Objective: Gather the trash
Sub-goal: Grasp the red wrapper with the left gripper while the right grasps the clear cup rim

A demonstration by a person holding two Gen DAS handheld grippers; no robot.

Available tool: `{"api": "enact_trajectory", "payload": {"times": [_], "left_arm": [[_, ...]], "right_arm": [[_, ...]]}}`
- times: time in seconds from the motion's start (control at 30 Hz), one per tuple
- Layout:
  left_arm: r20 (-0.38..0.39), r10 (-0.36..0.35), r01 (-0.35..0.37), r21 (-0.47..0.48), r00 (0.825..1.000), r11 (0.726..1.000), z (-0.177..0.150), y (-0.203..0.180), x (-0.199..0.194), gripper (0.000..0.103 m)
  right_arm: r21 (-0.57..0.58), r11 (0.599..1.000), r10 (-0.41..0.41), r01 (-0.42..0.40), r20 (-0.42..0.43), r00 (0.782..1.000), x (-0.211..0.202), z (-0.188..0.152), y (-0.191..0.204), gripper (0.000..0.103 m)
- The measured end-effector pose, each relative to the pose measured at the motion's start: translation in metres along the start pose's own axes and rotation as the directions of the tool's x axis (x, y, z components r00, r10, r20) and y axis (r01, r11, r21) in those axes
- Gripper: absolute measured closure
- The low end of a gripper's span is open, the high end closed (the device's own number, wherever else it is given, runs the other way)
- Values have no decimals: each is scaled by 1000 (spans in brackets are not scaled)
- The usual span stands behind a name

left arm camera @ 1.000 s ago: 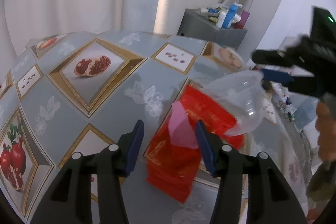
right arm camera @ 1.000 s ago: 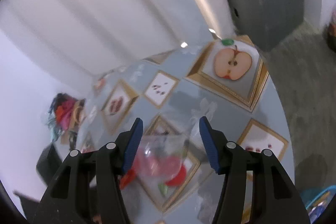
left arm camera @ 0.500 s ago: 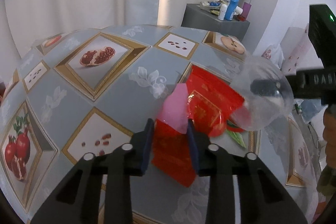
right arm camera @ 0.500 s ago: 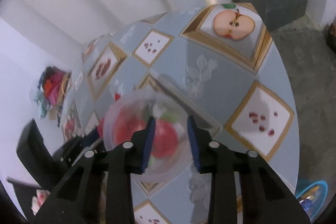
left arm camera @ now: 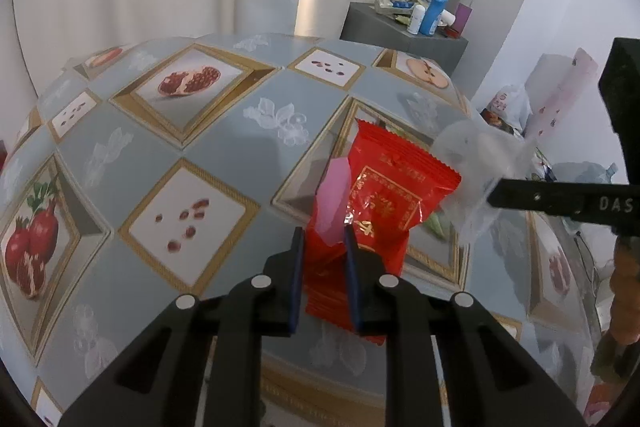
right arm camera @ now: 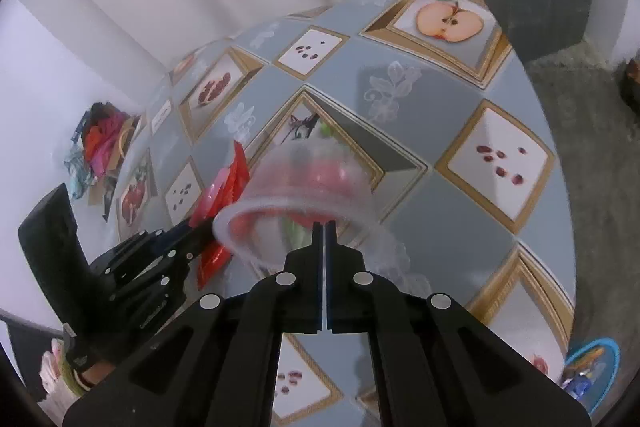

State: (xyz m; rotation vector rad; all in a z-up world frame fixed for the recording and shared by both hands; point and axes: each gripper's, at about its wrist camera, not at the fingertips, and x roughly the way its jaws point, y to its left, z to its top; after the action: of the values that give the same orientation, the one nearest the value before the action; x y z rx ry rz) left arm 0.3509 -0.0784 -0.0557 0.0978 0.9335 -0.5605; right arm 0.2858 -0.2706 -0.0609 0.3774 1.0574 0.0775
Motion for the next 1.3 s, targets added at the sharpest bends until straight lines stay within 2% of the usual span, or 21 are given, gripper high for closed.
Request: {"api": "enact_trajectory", "payload": {"times": [0.17, 0.27, 0.3, 0.4, 0.53, 0.73, 0.97, 1.3], "left_arm": [[-1, 8, -8, -1, 1000, 1000, -9, 2, -7, 89], [-4, 10, -10, -3, 1000, 1000, -13, 5, -11, 89], [-6, 10, -10, -2, 1000, 1000, -14, 7, -12, 89], [-6, 11, -11, -4, 1000, 1000, -15, 10, -14, 89], [-3, 10, -10, -9, 1000, 1000, -14, 14, -14, 89], [2, 6, -6, -3, 1000, 1000, -10, 15, -11, 89], [12, 13, -14, 15, 1000, 1000, -7, 14, -9, 89], [17, 5, -5, 12, 1000, 1000, -5, 14, -9, 89]], "right_arm": [[-119, 990, -60, 72, 104, 993, -28, -14, 15, 99], [-180, 968, -145, 177, 177, 973, -36, -21, 16, 78], [-207, 948, -199, 241, 205, 958, -35, -23, 16, 77], [-229, 927, -245, 297, 230, 942, -31, -23, 7, 71], [-235, 917, -265, 322, 242, 933, -20, -17, -3, 66], [-207, 920, -282, 333, 240, 929, -4, -5, -12, 66], [-151, 940, -268, 304, 222, 938, 1, 0, -23, 95], [-153, 946, -243, 286, 248, 938, -11, -3, -18, 98]]}}
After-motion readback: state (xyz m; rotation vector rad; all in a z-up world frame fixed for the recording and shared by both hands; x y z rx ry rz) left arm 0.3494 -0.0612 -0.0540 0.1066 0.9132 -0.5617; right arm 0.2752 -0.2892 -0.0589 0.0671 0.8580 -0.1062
